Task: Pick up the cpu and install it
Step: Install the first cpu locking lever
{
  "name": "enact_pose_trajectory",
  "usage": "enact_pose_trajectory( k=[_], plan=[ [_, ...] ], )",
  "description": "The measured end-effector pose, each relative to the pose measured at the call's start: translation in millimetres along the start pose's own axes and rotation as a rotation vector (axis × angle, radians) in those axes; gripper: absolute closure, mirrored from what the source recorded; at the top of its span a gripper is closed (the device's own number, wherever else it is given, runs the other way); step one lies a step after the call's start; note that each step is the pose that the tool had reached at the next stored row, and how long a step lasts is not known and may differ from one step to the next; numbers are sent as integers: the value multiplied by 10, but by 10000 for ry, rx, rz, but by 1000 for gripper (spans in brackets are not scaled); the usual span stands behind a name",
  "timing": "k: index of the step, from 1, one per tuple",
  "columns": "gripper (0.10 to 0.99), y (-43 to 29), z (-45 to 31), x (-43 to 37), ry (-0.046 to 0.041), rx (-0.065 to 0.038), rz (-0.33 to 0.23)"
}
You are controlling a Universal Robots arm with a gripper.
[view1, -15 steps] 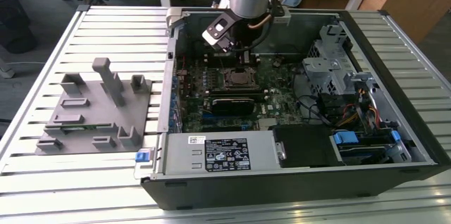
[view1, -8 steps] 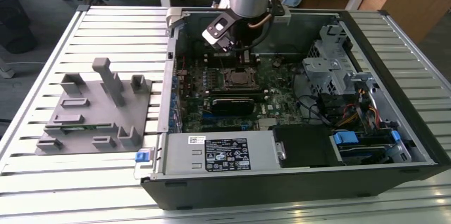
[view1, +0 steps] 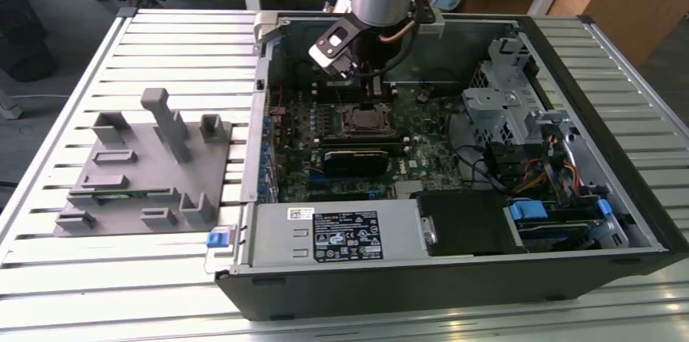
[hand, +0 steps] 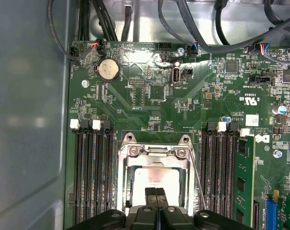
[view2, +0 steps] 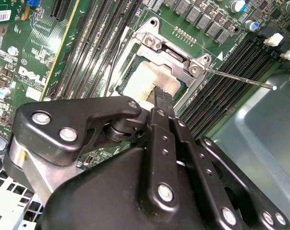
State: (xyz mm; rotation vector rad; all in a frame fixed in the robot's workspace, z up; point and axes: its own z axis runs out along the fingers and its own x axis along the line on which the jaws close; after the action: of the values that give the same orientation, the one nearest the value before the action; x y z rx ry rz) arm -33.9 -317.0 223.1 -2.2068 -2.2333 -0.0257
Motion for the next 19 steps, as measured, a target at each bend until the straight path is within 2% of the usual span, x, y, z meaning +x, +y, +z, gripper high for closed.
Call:
enact_pose_trajectory(
  k=[7, 16, 19],
  plan=[
    [980, 0, -8, -1, -6, 1, -1],
    [980, 1, -57, 0, -3, 0, -15],
    [980, 0, -58, 0, -2, 6, -377]
  ],
)
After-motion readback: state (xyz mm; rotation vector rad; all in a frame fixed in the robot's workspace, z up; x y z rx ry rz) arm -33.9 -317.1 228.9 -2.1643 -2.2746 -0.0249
